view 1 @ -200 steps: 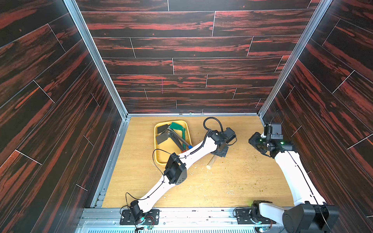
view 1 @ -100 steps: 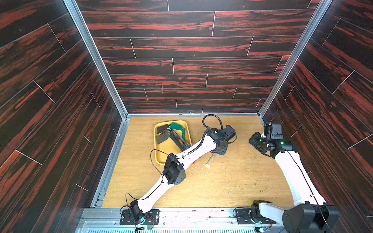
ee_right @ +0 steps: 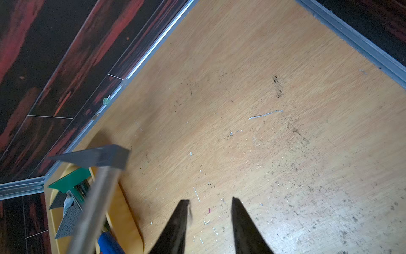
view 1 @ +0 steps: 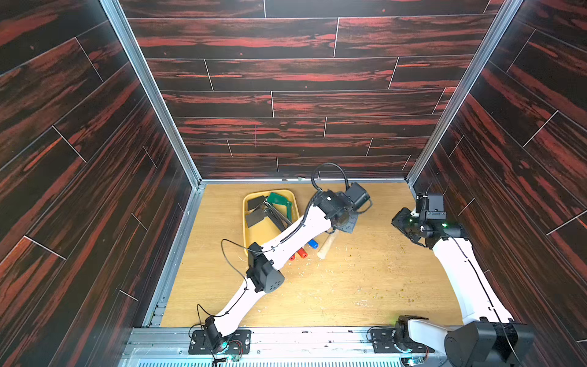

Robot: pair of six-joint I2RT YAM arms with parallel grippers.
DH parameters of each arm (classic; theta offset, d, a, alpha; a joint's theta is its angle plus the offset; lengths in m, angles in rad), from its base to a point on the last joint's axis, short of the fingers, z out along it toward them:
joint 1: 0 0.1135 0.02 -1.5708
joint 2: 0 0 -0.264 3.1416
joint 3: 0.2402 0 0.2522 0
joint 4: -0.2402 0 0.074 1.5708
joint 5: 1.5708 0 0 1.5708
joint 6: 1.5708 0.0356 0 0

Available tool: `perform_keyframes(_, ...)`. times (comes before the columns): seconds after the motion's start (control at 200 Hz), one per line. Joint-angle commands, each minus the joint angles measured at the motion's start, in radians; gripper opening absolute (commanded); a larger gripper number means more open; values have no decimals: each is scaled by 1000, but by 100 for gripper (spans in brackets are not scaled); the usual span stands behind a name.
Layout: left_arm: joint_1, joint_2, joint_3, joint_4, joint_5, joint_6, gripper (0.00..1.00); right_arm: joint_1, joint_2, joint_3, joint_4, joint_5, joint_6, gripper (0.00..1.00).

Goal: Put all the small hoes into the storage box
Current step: Place the hoe in the storage box.

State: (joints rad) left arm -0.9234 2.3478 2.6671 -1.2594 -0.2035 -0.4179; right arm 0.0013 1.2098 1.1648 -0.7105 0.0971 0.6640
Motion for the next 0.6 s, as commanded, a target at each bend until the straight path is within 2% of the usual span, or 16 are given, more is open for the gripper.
perform_keyframes(0.0,36,-133,3,-7,-82,17,19,-3,0,24,-1,2,-4,37)
perform_keyframes(0.596,192,-460,-468,139,-129,-5,19,-4,25,7,24,-40,8,37)
